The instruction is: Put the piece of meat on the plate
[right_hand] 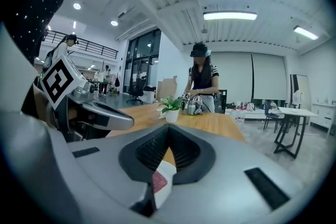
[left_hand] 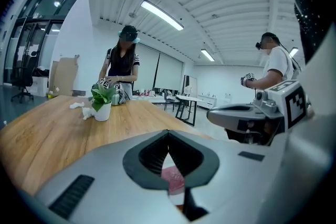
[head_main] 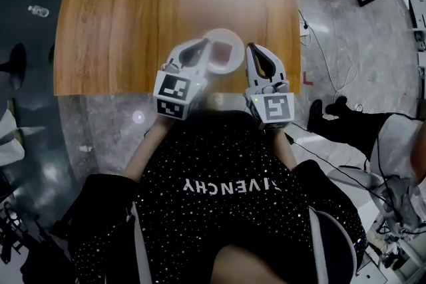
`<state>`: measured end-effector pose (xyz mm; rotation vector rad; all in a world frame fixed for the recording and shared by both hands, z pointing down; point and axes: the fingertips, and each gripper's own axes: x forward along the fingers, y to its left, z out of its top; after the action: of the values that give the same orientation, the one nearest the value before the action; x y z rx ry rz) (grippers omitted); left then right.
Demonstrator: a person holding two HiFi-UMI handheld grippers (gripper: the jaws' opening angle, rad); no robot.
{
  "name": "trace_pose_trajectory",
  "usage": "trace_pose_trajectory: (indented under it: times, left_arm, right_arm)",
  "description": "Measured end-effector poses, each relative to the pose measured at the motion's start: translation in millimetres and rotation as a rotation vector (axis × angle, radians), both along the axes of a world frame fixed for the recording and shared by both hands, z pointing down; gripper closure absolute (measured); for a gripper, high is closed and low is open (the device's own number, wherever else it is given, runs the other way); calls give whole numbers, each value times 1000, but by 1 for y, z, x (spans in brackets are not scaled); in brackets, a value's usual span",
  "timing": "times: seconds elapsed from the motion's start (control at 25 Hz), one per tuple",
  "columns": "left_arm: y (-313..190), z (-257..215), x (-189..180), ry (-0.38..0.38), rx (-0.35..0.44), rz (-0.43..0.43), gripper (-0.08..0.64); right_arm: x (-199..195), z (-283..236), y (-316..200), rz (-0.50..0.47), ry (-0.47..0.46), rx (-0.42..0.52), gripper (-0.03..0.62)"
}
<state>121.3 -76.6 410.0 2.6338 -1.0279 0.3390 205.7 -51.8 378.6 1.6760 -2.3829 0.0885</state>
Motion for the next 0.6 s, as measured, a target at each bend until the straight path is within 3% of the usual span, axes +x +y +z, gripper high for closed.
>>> trace_pose_trajectory:
  times: [0.16,0.28,0.6]
  left_arm:
    - [-1,1,-7,16,16,9,551]
    - [-4,1,-1,6,33,9,551]
    - [-11,3,-8,-4,35,-17,551]
  right_arm:
    - [-4,-6,-3,11,-144,2,578]
    - [11,2,-4,33,-49,-22,580]
    - [26,6,-3,67,40,-27,580]
